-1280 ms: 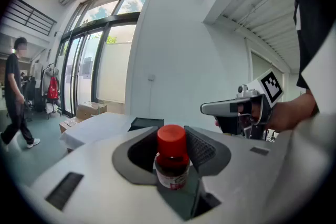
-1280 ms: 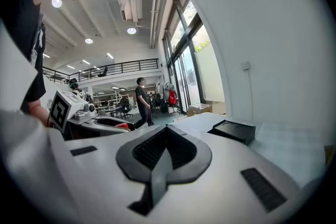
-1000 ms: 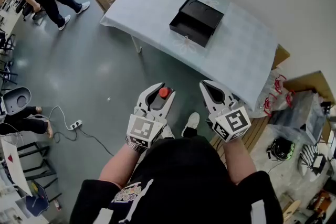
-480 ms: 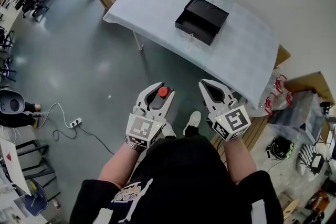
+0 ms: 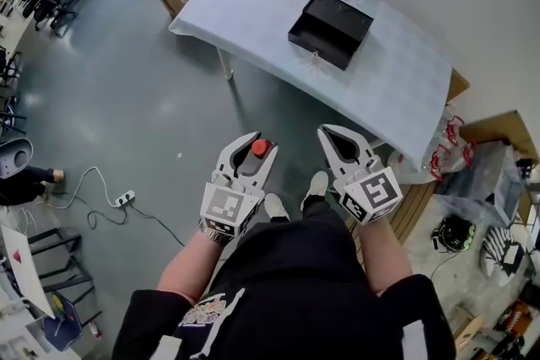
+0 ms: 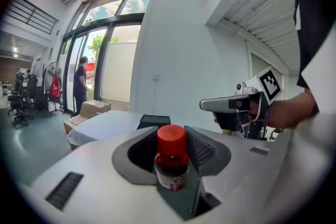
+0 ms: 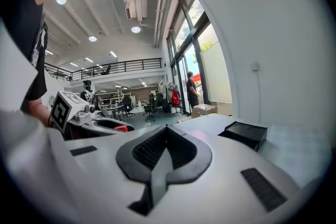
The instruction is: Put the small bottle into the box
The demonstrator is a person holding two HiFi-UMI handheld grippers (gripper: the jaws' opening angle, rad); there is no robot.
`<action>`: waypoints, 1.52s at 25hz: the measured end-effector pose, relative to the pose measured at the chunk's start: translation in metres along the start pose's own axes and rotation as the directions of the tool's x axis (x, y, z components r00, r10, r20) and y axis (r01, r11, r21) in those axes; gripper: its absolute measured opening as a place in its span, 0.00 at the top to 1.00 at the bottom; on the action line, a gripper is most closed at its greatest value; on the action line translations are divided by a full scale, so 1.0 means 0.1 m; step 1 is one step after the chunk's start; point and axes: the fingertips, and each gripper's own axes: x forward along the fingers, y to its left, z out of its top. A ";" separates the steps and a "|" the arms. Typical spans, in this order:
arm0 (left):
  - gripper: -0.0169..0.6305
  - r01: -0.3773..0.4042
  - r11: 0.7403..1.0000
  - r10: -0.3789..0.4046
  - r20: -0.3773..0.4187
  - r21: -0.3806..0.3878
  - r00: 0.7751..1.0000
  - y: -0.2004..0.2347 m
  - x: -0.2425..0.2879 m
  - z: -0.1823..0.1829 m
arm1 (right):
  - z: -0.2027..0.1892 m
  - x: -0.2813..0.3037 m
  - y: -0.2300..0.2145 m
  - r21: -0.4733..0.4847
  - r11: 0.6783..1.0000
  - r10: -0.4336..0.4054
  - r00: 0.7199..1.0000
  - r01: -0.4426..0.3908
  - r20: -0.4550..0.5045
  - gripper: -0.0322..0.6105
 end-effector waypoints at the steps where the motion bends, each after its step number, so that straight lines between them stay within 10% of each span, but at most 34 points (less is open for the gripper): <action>1: 0.73 -0.003 1.000 0.003 -0.001 -0.001 1.000 0.02 0.01 0.00 | 0.00 0.02 -0.01 0.001 1.000 0.002 1.000 -0.002 0.001 0.94; 38: 0.73 -0.116 0.993 0.117 -0.004 0.017 0.993 -0.01 2.59 0.54 | 0.19 0.47 -2.61 0.034 0.991 0.126 0.992 -0.126 -0.005 0.94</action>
